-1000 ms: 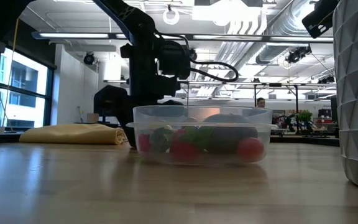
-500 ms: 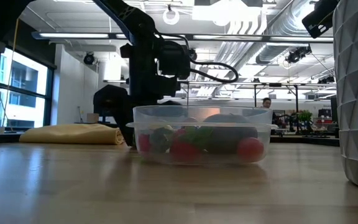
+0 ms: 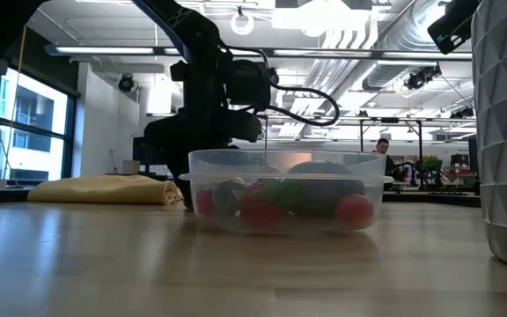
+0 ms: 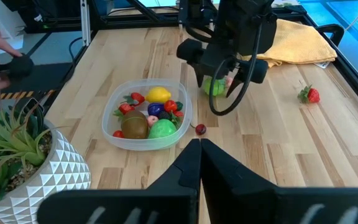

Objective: Pick and placing Produce into tupperware
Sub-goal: Put the green cabbage into the transparent bin

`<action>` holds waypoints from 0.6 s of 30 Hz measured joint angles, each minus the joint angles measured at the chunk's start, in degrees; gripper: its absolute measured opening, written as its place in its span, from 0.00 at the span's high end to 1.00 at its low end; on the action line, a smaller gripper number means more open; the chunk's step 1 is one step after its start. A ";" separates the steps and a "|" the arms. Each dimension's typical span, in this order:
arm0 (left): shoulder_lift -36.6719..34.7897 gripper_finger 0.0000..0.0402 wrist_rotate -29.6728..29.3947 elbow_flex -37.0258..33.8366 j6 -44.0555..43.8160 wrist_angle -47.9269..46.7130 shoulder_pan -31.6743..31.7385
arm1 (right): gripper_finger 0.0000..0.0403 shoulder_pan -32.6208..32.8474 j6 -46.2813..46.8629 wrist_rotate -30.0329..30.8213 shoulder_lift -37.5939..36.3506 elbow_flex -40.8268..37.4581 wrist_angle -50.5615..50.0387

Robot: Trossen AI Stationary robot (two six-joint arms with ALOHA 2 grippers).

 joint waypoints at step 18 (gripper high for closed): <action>-0.04 0.20 -2.06 0.04 -20.82 -0.20 -0.02 | 1.00 -0.01 -0.05 0.00 0.00 0.00 0.00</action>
